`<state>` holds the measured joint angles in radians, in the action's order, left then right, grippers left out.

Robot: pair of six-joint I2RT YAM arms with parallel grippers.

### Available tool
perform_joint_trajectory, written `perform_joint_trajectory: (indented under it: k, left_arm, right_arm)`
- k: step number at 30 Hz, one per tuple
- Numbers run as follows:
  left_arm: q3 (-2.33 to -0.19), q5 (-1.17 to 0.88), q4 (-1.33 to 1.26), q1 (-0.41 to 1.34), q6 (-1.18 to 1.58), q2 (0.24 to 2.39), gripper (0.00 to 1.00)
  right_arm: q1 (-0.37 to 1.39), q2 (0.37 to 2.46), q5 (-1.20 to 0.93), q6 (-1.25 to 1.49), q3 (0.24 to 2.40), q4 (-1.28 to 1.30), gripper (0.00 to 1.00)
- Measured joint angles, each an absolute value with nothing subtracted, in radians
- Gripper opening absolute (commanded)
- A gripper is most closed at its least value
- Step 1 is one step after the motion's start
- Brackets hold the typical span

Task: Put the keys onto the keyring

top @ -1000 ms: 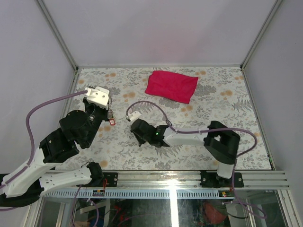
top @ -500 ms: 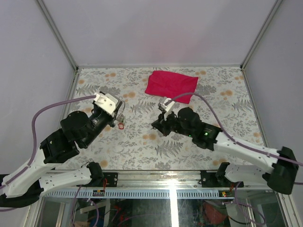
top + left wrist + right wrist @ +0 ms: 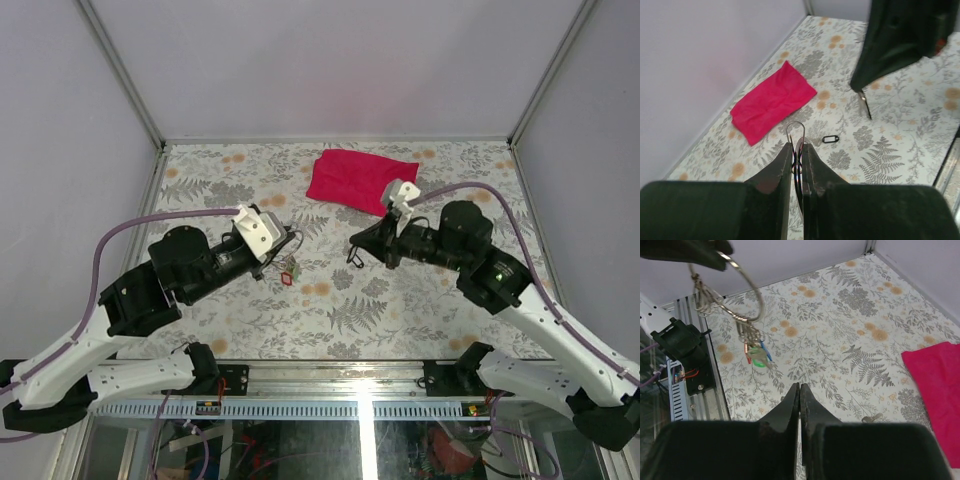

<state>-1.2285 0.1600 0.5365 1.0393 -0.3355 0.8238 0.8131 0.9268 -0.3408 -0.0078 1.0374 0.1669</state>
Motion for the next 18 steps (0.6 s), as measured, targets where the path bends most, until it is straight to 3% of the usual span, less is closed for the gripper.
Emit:
perform_joint_trajectory:
  k: [8,18]
  left_arm:
    - [-1.277,0.02,0.541,1.039,-0.353,0.849,0.0]
    - [-1.37,-0.121,0.574,1.039,-0.38,0.924,0.0]
  right_arm:
    - [0.553,1.021,-0.759,0.12,1.042,0.026,0.0]
    - [0.495,1.134,-1.129,0.411,1.065,-0.412,0.0]
